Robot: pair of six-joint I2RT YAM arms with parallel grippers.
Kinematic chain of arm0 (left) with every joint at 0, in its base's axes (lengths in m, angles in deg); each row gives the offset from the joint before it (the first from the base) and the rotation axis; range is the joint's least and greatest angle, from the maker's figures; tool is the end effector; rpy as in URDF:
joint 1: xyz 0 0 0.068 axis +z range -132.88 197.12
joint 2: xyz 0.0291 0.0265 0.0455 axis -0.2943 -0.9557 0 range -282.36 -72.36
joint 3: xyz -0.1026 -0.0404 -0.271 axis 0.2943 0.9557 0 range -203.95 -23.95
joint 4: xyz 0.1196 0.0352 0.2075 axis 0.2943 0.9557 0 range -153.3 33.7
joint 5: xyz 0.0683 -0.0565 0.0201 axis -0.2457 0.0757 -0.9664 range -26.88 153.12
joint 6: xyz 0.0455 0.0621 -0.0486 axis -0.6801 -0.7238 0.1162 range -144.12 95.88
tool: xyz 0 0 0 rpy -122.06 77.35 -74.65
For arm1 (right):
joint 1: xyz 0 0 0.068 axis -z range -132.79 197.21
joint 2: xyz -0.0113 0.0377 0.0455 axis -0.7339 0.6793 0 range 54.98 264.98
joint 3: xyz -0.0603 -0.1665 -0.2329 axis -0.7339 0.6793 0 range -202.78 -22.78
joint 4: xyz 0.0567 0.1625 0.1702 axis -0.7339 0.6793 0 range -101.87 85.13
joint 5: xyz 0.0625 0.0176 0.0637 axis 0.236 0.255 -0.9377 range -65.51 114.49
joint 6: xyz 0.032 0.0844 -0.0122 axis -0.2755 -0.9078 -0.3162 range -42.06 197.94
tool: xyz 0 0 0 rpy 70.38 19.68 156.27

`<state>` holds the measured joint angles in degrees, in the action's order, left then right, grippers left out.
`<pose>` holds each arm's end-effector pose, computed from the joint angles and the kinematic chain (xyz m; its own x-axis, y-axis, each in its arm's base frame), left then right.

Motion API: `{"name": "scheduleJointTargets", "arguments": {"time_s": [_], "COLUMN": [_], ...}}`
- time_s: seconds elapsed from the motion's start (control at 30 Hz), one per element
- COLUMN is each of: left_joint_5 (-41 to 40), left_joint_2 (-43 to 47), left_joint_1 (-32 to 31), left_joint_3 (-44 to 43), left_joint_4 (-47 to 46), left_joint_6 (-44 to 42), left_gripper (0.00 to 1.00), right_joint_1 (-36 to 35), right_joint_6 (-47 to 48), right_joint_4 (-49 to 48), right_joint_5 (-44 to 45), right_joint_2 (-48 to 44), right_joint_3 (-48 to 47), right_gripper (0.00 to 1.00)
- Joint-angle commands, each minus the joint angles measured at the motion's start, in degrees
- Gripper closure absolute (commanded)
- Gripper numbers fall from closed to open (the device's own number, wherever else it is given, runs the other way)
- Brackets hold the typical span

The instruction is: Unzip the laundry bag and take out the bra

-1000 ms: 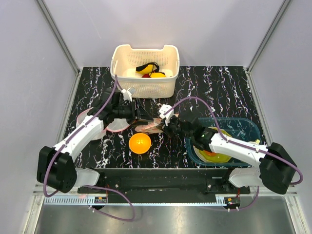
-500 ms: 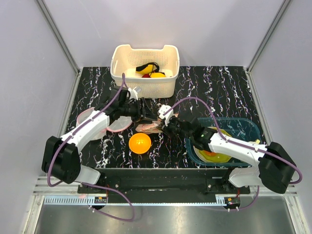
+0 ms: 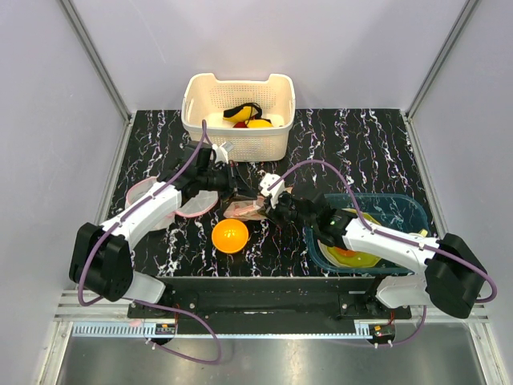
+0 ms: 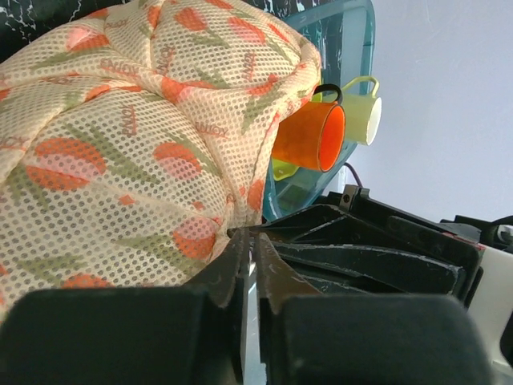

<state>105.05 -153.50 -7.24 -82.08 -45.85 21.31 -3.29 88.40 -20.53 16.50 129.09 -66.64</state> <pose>0.2585 -0.1768 0.2747 -0.9634 -0.1455 -0.2249 0.1192 0.5191 -0.8463 0.1884 0.2463 0.2688 -0.0765 -0.3755 -0.9237 -0.8747 0.4699 -0.1186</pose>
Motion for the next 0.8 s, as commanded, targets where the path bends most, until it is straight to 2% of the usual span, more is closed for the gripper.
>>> {"name": "scheduleJointTargets", "arguments": {"time_s": [0.0, 0.23, 0.27, 0.4, 0.7, 0.77], "left_joint_5": [-0.71, -1.24, -1.07, -1.15, 0.96, 1.13], "left_joint_2": [1.52, 1.6, 1.69, 2.57, 2.57, 2.57], "left_joint_1": [-0.25, -0.25, -0.25, -0.43, -0.69, -0.78], "left_joint_3": [-0.06, -0.23, -0.4, -0.23, 1.17, 1.35], "left_joint_4": [-1.11, 1.09, 1.35, 1.62, 0.31, -0.31], "left_joint_6": [-0.51, -2.8, -3.32, -3.68, -3.07, -2.63], "left_gripper": [0.99, 1.0, 0.91, 0.77, 0.76, 0.81], "right_joint_1": [0.32, 0.4, 0.4, 0.4, 0.4, 0.4], "right_joint_6": [0.35, 0.09, 0.0, -0.26, -0.44, -0.44], "right_joint_4": [0.23, 0.14, 0.14, 0.05, -0.3, -0.21], "right_joint_5": [1.83, 2.71, 2.72, 2.45, 2.36, 2.36], "right_joint_2": [-0.37, -0.54, -0.63, -0.37, 0.16, 0.25], "right_joint_3": [-1.67, -1.58, -1.58, -1.67, -1.85, -1.85], "right_gripper": [1.0, 1.0, 1.0, 1.0, 1.0, 1.0]}}
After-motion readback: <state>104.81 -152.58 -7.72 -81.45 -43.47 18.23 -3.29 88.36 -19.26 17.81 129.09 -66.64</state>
